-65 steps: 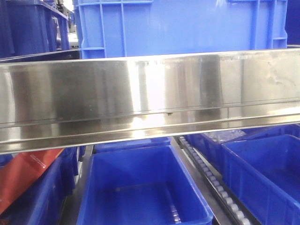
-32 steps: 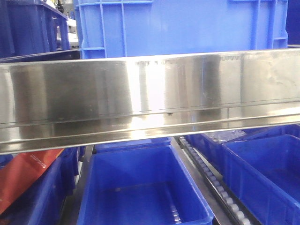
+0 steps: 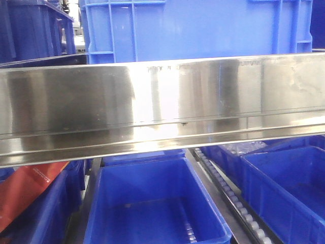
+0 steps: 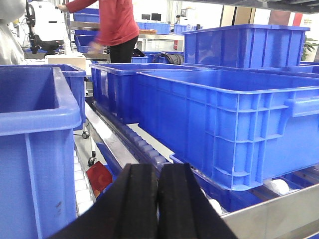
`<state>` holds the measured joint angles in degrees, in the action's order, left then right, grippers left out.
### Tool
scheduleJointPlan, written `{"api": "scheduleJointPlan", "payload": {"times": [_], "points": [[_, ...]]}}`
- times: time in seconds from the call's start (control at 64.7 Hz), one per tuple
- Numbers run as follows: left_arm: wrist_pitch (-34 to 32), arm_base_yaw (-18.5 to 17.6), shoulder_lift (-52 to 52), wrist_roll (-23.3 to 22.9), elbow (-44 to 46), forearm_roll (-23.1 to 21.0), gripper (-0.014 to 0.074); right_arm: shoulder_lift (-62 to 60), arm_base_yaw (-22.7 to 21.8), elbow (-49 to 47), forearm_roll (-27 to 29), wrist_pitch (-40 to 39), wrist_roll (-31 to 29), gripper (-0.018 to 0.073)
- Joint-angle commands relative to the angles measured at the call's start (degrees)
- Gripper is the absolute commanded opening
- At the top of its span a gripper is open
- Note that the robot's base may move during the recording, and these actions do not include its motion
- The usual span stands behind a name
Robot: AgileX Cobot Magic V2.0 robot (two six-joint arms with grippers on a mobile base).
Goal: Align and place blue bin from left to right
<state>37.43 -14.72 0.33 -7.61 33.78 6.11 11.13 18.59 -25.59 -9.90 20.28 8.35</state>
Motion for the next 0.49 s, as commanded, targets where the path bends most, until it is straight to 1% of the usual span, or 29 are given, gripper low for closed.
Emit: {"api": "scheduleJointPlan", "payload": {"times": [0.0,0.093,0.154,0.232,0.309,0.386,0.479], "points": [[-1.26,0.35,-0.33,0.06,-1.18,-0.05,0.0001,-0.32,-0.04,0.02,-0.35,-1.45,-0.41,-0.0088],[-4.21,3.45,-0.33,0.06,-3.52,0.07,0.0001,-0.32,-0.04,0.02,-0.35,-1.45,-0.41,-0.0088],[-6.33,6.33,-0.33,0.06,-5.47,0.07,0.0001,-0.32,-0.04,0.02,-0.35,-1.45,-0.41,-0.0088],[-10.45,9.93,-0.33,0.06,-9.06,-0.20,0.0001,-0.32,-0.04,0.02,-0.35,-1.45,-0.41,-0.0088],[-14.82,12.44,-0.33,0.06,-13.75,-0.29,0.0001,-0.32,-0.04,0.02,-0.35,-1.45,-0.41,-0.0088],[-19.79,13.76,-0.33,0.06,-19.43,-0.29,0.0001,-0.32,-0.04,0.02,-0.35,-1.45,-0.41,-0.0088],[-26.44,13.82,-0.33,0.06,-26.50,-0.29,0.0001,-0.32,-0.04,0.02,-0.35,-1.45,-0.41,-0.0088]]}}
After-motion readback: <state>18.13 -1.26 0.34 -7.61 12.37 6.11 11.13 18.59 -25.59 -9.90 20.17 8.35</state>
